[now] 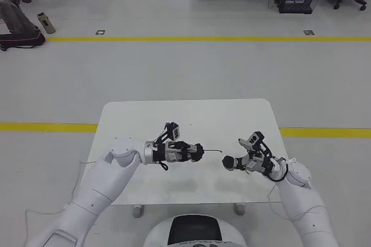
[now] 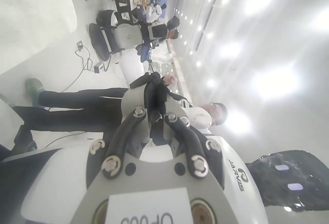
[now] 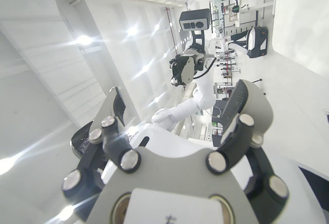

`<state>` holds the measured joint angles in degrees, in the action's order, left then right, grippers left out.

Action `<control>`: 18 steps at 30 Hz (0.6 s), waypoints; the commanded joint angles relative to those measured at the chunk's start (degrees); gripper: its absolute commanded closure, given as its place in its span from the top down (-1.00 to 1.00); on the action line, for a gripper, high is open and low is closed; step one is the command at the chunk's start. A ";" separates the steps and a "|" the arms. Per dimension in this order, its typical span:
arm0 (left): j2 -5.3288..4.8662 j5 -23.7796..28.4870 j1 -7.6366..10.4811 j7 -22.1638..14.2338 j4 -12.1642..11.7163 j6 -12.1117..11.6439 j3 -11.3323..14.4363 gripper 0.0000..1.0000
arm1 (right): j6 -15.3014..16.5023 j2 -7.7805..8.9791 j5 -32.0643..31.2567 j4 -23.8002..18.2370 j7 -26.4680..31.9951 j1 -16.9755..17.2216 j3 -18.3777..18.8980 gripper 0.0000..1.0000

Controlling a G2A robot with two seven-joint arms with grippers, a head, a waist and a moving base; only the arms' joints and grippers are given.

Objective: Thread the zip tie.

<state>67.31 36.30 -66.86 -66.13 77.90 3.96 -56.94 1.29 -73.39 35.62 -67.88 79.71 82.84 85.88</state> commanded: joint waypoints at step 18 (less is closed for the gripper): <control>0.49 3.59 1.95 0.36 -3.72 1.27 2.81 -1.00 | 4.17 1.29 2.03 -2.45 -0.07 -0.41 -5.83 1.00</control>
<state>67.76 39.38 -65.05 -66.11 74.85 5.19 -54.26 4.81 -72.41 37.45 -69.98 79.65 82.50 80.71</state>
